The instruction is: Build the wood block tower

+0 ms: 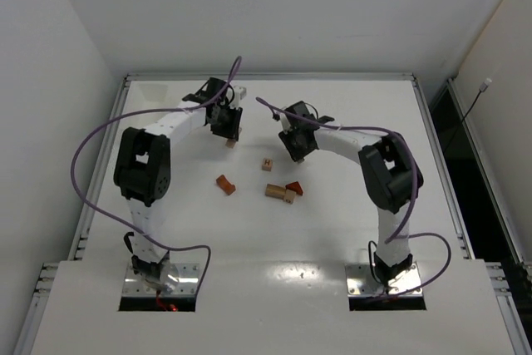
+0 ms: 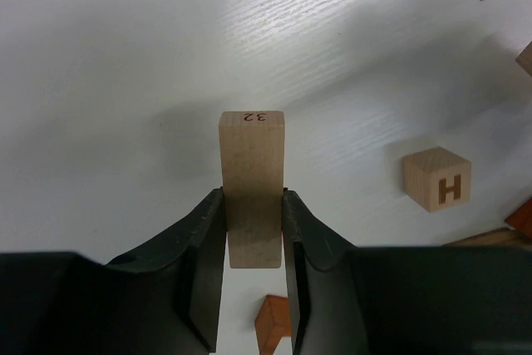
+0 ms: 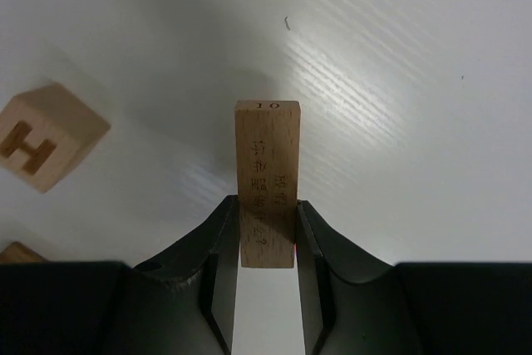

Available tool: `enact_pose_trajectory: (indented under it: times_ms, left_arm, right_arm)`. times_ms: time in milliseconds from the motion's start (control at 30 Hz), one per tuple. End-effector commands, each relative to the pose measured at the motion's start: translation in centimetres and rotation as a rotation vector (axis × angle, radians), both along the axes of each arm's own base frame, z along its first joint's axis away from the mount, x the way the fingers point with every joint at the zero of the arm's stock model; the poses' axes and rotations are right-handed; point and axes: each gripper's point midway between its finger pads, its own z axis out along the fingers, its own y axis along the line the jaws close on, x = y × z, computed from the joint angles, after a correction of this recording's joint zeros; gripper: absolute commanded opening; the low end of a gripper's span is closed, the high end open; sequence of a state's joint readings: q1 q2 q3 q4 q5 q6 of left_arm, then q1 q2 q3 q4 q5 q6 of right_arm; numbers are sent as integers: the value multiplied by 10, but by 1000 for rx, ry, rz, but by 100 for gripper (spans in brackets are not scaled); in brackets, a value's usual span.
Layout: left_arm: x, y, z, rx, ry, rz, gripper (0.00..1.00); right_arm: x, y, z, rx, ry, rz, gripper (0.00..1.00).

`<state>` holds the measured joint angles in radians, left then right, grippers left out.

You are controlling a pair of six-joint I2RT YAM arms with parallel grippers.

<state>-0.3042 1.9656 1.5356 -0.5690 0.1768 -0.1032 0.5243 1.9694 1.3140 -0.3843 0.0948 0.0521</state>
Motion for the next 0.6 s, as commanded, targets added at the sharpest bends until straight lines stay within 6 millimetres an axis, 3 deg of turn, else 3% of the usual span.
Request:
enact_pose_trajectory:
  times_ms: [0,133,300,567]
  left_arm:
    - [17,-13,1,-84,5,7,0]
    - [8,-34,-18,-103,57,-45,0]
    - [4,-54,-23,-124,54,-92,0]
    - [-12,-82,-26,-115,48,-190,0]
  right_arm:
    - [34,27,32,142,-56,5,0]
    - [43,31,24,183,-19,-29,0]
    - [41,39,8,210,24,-18,0]
    - [17,51,-12,283,132,93,0]
